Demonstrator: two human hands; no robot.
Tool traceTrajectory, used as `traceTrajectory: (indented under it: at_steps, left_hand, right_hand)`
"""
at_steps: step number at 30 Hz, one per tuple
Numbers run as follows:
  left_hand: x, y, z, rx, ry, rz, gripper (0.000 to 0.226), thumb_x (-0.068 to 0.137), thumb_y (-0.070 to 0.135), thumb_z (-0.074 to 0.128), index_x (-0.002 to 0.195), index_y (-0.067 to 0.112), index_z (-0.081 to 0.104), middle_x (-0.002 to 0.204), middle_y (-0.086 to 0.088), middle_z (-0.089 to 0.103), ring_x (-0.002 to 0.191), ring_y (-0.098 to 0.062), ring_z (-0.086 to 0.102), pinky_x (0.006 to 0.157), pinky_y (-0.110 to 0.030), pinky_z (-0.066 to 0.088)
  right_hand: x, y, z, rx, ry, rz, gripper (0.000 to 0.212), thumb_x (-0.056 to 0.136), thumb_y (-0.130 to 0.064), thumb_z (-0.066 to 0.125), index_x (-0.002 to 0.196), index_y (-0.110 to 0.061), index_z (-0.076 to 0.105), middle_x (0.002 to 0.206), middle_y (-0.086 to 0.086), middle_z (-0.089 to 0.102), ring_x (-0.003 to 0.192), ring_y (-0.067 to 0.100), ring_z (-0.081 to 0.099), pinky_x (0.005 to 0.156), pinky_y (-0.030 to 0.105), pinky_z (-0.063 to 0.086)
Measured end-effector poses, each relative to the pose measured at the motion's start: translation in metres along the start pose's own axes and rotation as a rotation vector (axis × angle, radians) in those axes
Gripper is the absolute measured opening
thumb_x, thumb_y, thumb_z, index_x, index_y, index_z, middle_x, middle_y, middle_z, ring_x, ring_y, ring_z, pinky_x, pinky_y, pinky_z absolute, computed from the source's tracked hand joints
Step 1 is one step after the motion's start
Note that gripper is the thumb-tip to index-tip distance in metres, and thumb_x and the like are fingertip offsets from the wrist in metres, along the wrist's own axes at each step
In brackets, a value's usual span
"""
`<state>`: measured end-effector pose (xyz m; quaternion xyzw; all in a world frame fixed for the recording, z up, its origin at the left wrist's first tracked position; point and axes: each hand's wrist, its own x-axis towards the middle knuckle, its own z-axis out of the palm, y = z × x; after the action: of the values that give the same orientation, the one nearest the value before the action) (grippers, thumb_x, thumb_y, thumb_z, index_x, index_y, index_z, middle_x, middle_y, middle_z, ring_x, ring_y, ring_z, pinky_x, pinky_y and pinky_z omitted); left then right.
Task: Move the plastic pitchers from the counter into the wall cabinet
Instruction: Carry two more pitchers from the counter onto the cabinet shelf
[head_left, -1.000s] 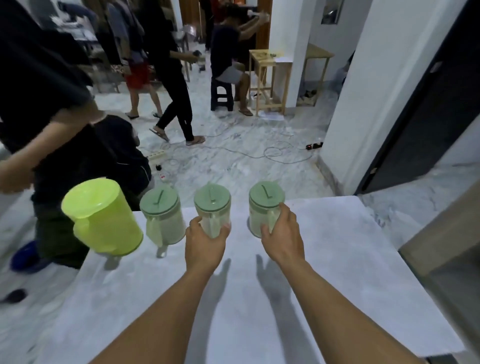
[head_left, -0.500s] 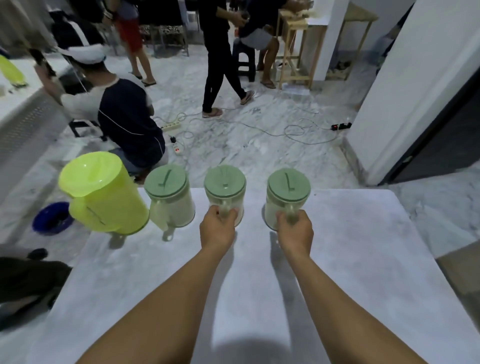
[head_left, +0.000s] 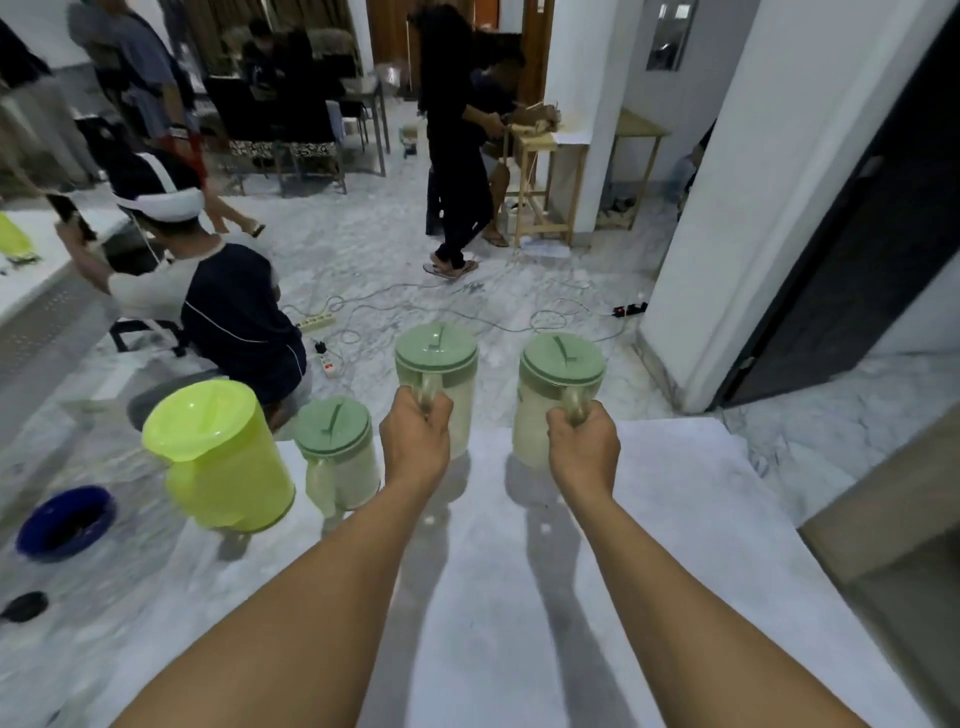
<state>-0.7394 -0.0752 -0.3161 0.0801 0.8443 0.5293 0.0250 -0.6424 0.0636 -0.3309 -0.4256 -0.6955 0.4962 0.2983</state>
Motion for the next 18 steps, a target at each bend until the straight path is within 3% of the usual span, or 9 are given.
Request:
traceTrajectory:
  at_steps: [3,6,10,15,18]
  left_hand:
    - [-0.004,0.036,-0.020,-0.060,0.010,0.071,0.021,0.093,0.027,0.055,0.086,0.008,0.052,0.072,-0.003,0.056,0.062,-0.015,0.049,0.049,-0.021,0.032]
    - [-0.011,0.072,-0.039,-0.163,-0.006,0.145,0.017,0.091,0.022,0.057,0.089,0.006,0.055,0.070,0.002,0.053,0.060,-0.004,0.045,0.046,-0.010,0.034]
    - [-0.026,0.108,-0.064,-0.247,-0.084,0.254,0.016,0.089,0.024,0.058,0.090,0.008,0.059,0.074,0.001,0.058,0.064,-0.009,0.050,0.047,-0.011,0.033]
    - [-0.068,0.149,-0.086,-0.301,-0.236,0.343,0.019,0.087,0.026,0.058,0.080,0.008,0.058,0.070,-0.003,0.058,0.062,-0.017,0.050,0.046,-0.023,0.031]
    - [-0.100,0.170,-0.096,-0.331,-0.334,0.383,0.022,0.087,0.025,0.055,0.081,0.005,0.061,0.071,-0.006,0.064,0.059,-0.015,0.056,0.041,-0.015,0.033]
  right_hand:
    - [-0.010,-0.032,-0.021,0.037,0.049,-0.021,0.014,0.087,-0.023,0.060,0.081,-0.011,0.055,0.076,0.007,0.063,0.068,0.023,0.058,0.055,0.029,0.040]
    - [-0.026,-0.064,-0.046,0.065,0.139,-0.052,0.013,0.084,-0.023,0.060,0.077,-0.014,0.054,0.073,0.006,0.063,0.067,0.025,0.059,0.057,0.031,0.042]
    - [-0.062,-0.105,-0.077,0.118,0.297,-0.079,0.018,0.084,-0.018,0.060,0.071,-0.012,0.050,0.066,0.007,0.056,0.060,0.021,0.050,0.052,0.028,0.038]
    - [-0.126,-0.142,-0.127,0.155,0.525,-0.091,0.016,0.082,-0.019,0.061,0.072,-0.008,0.055,0.066,0.006,0.056,0.058,0.020,0.049,0.053,0.030,0.037]
    - [-0.166,-0.159,-0.162,0.127,0.669,-0.093,0.016,0.081,-0.021,0.062,0.071,-0.009,0.058,0.063,0.003,0.056,0.057,0.019,0.048,0.051,0.029,0.037]
